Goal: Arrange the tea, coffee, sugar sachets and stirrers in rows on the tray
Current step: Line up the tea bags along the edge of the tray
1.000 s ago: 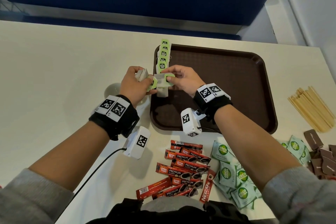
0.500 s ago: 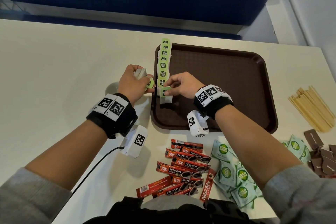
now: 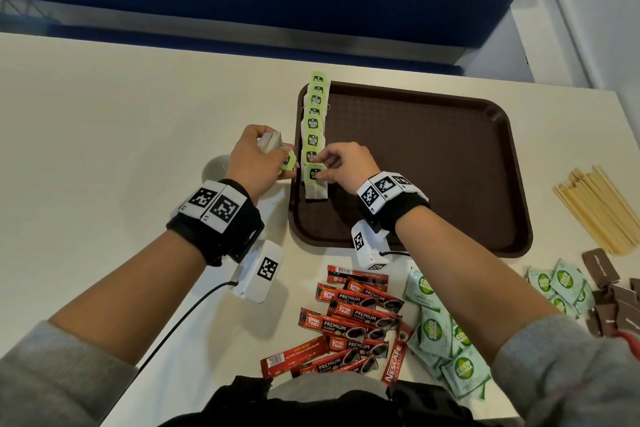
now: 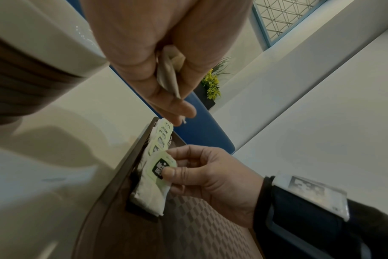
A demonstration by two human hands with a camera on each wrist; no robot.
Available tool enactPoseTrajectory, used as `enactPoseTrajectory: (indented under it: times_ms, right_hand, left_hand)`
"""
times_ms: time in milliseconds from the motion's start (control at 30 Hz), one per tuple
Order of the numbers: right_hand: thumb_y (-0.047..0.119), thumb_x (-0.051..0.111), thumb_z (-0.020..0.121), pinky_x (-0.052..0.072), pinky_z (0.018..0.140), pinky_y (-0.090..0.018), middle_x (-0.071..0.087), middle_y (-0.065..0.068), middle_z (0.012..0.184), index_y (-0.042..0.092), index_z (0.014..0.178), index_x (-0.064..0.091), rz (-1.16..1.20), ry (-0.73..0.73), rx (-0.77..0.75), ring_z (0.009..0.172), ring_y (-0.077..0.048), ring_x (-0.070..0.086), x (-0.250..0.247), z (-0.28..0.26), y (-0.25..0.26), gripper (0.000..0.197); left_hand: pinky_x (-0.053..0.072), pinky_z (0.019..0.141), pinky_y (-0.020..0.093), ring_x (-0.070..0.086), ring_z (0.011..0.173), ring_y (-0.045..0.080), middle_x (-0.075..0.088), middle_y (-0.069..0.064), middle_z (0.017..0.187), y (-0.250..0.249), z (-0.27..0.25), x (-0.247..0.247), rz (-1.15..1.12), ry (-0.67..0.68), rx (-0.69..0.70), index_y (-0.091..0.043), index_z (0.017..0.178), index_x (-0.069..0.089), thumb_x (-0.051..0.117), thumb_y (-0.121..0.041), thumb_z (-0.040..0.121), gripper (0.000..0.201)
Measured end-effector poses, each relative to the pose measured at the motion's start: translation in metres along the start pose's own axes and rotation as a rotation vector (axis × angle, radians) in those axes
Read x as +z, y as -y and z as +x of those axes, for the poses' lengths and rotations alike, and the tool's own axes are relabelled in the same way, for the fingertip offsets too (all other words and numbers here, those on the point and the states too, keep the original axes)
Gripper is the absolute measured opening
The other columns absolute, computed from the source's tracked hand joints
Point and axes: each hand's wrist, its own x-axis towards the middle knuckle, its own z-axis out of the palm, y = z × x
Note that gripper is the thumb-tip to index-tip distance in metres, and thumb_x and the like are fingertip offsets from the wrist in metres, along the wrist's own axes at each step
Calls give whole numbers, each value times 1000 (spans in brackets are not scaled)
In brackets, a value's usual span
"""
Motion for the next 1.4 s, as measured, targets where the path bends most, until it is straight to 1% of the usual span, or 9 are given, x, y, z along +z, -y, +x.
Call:
enactPoseTrajectory:
  times_ms: [67,300,433,600,800,967,1100,1267,1400]
  right_hand:
    - [10,78,74,45,70,-19,54,9,71,13,96,72,-7,-21,-1,71,-7,52,0,0,0,23]
    - [9,78,73,40,59,-5,54,10,72,12,96,70,13,-26,7,62,-1,48,2,1,3,24]
    - [9,79,72,44,64,-10,59,2,80,13,93,69,20,-43,26,65,-4,51,4,1,5,24]
    - [6,79,71,48,69,-16,60,1,85,15,92,68,30,-73,37,70,-8,54,6,-1,4,25]
    - [8,80,69,52,78,-23,63,-5,93,13,92,68,25,-105,19,75,-11,57,6,-1,5,26]
    - [27,73,81,49,77,-20,66,-3,92,13,91,70,56,-160,-43,81,-11,60,-3,-5,12,17]
    - [40,63,86,56,82,-37,71,-7,87,13,87,72,185,-41,-30,79,-19,68,-9,-9,21,28]
    - [31,80,72,58,78,-38,66,-6,81,21,83,69,225,60,-50,73,-13,61,-9,-9,23,18]
    - [21,83,69,53,78,-37,63,-6,81,22,79,63,271,64,-65,73,-13,57,-9,-10,27,21]
  left_hand:
    - [51,49,16,61,79,21,59,22,112,0,0,1,4,1,-2,-22,86,41,53,4,90,29]
    - [53,50,18,62,75,19,61,20,110,1,1,2,11,7,-11,-19,90,42,54,4,89,26]
    - [54,52,20,63,75,19,61,21,113,2,0,2,13,-3,-23,-23,86,43,56,3,88,29]
    - [53,51,19,63,72,16,61,18,108,2,-1,3,2,3,-27,-22,86,42,55,4,89,29]
    - [60,63,28,65,81,20,56,25,118,3,-1,5,-19,8,-51,-20,88,44,58,2,88,25]
    - [60,63,28,65,83,24,56,23,116,3,-2,6,-45,17,-90,-13,99,45,58,2,88,22]
    - [60,66,27,64,82,17,53,14,109,4,-5,11,-92,11,-115,-8,110,43,57,-6,92,23]
    - [59,66,29,64,83,18,55,13,106,2,-6,13,-170,-1,-155,-9,113,41,50,-18,97,20]
    - [58,59,24,64,81,18,55,14,109,2,-9,15,-217,33,-168,-12,111,40,45,-21,100,15]
